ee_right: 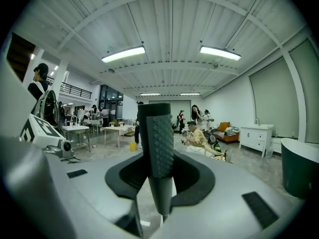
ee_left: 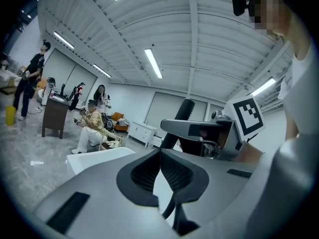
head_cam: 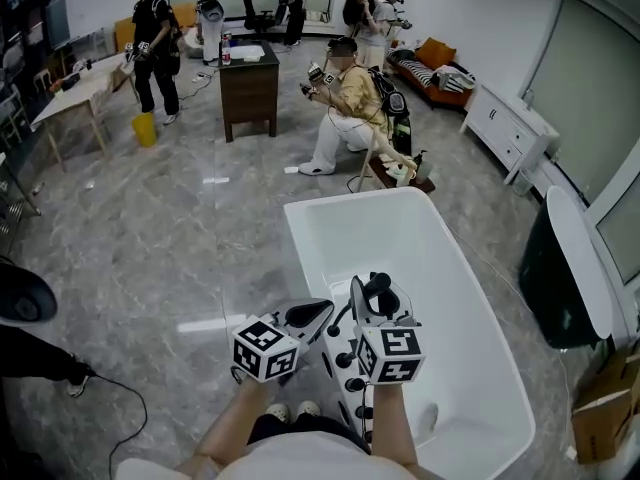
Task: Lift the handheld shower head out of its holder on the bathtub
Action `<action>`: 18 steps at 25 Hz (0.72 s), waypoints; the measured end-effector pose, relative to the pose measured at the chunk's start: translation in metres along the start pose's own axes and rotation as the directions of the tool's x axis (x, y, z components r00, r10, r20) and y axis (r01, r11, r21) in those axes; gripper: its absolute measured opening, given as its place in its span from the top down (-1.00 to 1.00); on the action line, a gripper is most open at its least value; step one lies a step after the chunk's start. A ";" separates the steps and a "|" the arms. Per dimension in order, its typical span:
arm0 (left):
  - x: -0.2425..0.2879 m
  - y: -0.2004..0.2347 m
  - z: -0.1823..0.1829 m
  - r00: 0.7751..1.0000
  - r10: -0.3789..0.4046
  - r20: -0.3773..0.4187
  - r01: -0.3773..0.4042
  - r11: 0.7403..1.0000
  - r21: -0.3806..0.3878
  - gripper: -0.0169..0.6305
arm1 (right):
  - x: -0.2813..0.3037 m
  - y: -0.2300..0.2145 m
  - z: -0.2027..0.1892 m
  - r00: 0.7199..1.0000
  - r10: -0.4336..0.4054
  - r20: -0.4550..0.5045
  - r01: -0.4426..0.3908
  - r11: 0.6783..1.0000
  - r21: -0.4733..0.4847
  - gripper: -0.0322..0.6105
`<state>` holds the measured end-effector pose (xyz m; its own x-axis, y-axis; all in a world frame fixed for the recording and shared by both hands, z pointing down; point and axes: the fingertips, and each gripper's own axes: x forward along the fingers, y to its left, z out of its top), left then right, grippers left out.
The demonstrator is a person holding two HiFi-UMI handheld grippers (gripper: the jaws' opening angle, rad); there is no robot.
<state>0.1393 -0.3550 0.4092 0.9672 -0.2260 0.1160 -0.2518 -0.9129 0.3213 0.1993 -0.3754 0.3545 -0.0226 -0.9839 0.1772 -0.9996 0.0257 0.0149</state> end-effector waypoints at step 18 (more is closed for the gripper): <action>-0.071 0.044 0.049 0.982 0.156 0.111 -0.160 0.987 0.029 0.91 | 0.026 0.073 0.068 0.962 0.265 0.060 -0.260 0.962 -0.083 0.49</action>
<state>0.0610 -0.3956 0.3692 0.9139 -0.4014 0.0599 -0.4019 -0.8745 0.2716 0.1242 -0.4111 0.2933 -0.2879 -0.9506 0.1158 -0.9542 0.2950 0.0503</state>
